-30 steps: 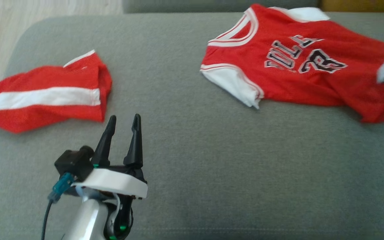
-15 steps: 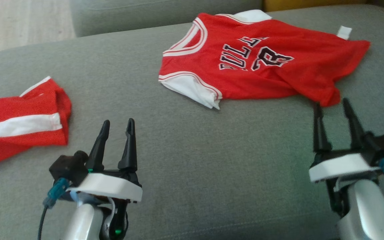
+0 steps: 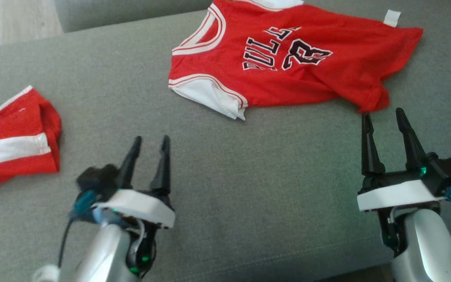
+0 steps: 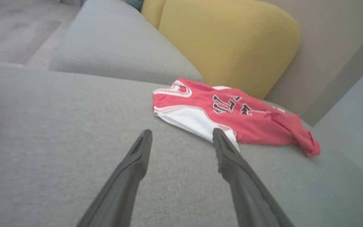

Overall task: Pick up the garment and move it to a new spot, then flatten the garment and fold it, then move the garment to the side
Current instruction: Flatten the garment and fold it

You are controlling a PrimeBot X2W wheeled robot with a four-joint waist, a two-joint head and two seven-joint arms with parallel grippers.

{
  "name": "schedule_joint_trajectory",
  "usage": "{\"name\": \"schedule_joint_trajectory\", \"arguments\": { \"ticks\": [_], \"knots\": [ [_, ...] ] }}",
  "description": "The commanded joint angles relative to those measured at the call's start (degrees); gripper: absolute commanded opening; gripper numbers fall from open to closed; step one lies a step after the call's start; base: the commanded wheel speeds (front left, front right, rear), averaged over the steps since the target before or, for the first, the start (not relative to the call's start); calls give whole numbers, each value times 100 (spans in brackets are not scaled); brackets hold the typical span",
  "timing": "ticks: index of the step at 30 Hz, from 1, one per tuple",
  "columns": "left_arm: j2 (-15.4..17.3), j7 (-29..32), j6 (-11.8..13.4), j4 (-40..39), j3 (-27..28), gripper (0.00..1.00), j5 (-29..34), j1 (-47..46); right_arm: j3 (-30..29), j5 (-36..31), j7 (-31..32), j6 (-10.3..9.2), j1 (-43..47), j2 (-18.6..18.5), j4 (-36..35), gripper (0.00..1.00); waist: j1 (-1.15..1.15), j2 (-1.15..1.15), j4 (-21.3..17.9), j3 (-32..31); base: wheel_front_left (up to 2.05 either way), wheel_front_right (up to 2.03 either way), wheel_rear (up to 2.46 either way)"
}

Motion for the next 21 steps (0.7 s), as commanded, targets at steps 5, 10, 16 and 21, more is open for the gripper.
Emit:
{"name": "schedule_joint_trajectory", "arguments": {
  "ticks": [5,10,16,21],
  "knots": [
    [16,460,-17,1158,-288,100,-169,-1376,239,115,0,-4,-306,-7,-349,100,0,0,-296,401,0,0,0],
    [16,899,58,2239,-448,100,-259,-2416,285,176,-19,-4,-462,-7,-469,100,0,0,-568,703,0,0,0],
    [20,1179,263,3370,-535,100,-207,-3284,340,238,-43,-4,-573,-6,-532,100,0,0,-763,951,0,0,0],
    [20,1151,336,4053,-499,100,-242,-3707,340,257,-60,-4,-593,-6,-538,100,0,0,-827,1045,0,0,0]
  ]
}}
